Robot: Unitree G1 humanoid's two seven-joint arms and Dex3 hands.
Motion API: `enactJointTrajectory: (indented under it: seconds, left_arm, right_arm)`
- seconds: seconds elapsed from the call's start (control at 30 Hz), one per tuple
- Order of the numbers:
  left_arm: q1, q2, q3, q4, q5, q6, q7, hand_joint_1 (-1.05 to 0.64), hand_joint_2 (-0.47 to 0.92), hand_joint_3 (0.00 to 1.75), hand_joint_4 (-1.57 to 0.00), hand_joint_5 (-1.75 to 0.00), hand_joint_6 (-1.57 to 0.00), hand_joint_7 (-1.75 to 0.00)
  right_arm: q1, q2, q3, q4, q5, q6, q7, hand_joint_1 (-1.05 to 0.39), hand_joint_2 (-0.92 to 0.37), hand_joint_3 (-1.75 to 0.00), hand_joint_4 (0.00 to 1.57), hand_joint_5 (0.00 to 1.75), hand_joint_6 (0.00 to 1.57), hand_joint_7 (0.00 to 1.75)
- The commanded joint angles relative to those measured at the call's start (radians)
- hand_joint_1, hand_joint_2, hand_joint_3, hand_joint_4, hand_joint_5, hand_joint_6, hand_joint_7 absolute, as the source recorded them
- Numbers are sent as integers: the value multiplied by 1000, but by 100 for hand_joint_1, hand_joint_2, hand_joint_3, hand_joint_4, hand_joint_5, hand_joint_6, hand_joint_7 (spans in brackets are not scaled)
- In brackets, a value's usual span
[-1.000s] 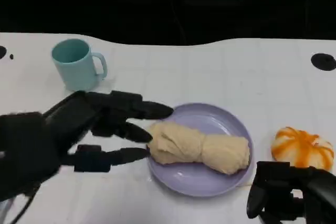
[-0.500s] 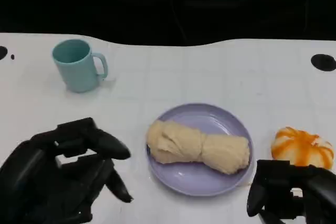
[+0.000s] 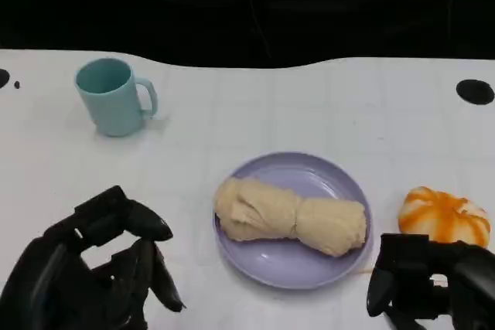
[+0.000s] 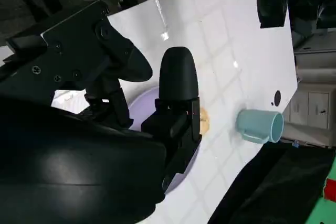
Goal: Grasp the towel on the left side of the plate with the left hand and place it into the plate.
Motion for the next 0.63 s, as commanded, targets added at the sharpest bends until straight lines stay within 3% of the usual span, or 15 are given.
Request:
enactJointTrajectory:
  seconds: [0.03,0.63]
  left_arm:
    - [-19,17,-8,41,10,-25,9,-16,46,136,-87,-168,-76,-155]
    - [-23,22,-31,50,0,-35,36,-19,47,128,-83,-175,-75,-156]
  right_arm:
    - [3,-17,-16,27,-2,-42,18,-6,-53,-117,74,172,66,147]
    - [7,-20,-33,45,4,-68,37,-5,-53,-120,72,174,64,150]
